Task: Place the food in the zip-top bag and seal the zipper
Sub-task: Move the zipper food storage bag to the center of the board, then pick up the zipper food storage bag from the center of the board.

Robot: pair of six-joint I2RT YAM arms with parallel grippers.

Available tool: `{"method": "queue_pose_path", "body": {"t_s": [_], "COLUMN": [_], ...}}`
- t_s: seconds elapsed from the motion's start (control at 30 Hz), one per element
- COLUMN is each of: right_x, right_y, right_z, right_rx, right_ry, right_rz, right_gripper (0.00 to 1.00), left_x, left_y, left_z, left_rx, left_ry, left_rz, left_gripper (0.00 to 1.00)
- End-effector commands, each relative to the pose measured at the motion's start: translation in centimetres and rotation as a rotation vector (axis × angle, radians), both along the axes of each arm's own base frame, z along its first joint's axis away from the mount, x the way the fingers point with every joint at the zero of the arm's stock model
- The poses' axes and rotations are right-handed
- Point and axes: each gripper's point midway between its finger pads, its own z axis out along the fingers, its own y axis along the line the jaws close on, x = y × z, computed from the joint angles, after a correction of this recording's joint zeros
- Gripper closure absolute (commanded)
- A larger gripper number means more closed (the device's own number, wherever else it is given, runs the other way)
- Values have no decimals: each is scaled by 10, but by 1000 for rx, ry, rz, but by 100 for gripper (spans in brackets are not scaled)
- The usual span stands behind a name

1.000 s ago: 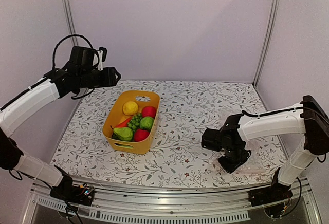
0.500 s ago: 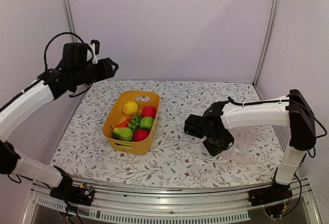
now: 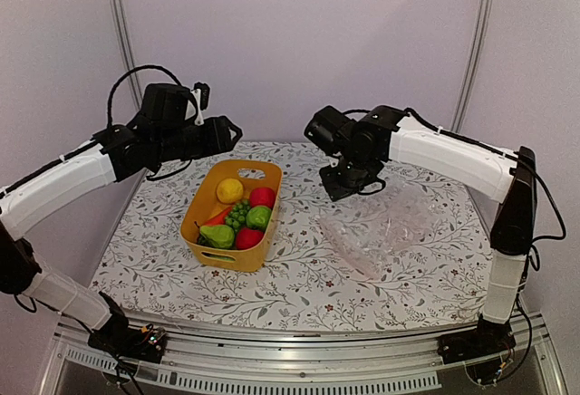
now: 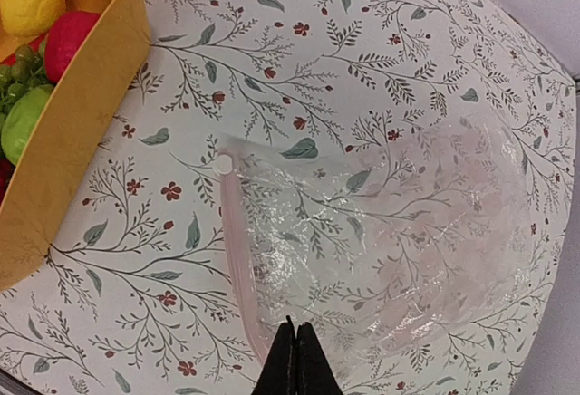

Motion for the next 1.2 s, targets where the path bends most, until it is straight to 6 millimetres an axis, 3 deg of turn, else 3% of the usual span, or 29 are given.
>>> {"method": "queue_pose_path", "body": {"t_s": [0.0,0.1,0.27,0.37,0.57,0.97,1.17], "right_x": [11,5,-29,-35,-42,-41,-37], "right_y": [37,31,0,-11,-14,9,4], "right_z": [8,-6,-59,-79,-118,-128,-147], "right_rx": [190,119,-17,-59,-124,-87,-166], "right_ry": [46,91,138,155,215,219,220], "right_rz": [59,75,128,122,134,177,154], "right_gripper": [100,100,73,70,68,52,54], "left_x": [8,13,16,16,5,6,4], "left_y": [-11,-10,2,11,13,9,13], "left_z": [-12,-7,-4,-7,-23,-24,-21], "left_rx": [22,32,69,81,80,71,77], "left_ry": [8,6,1,21,66,74,68], "left_rz": [17,37,98,141,127,110,120], "left_gripper": [40,40,40,40,40,40,40]}}
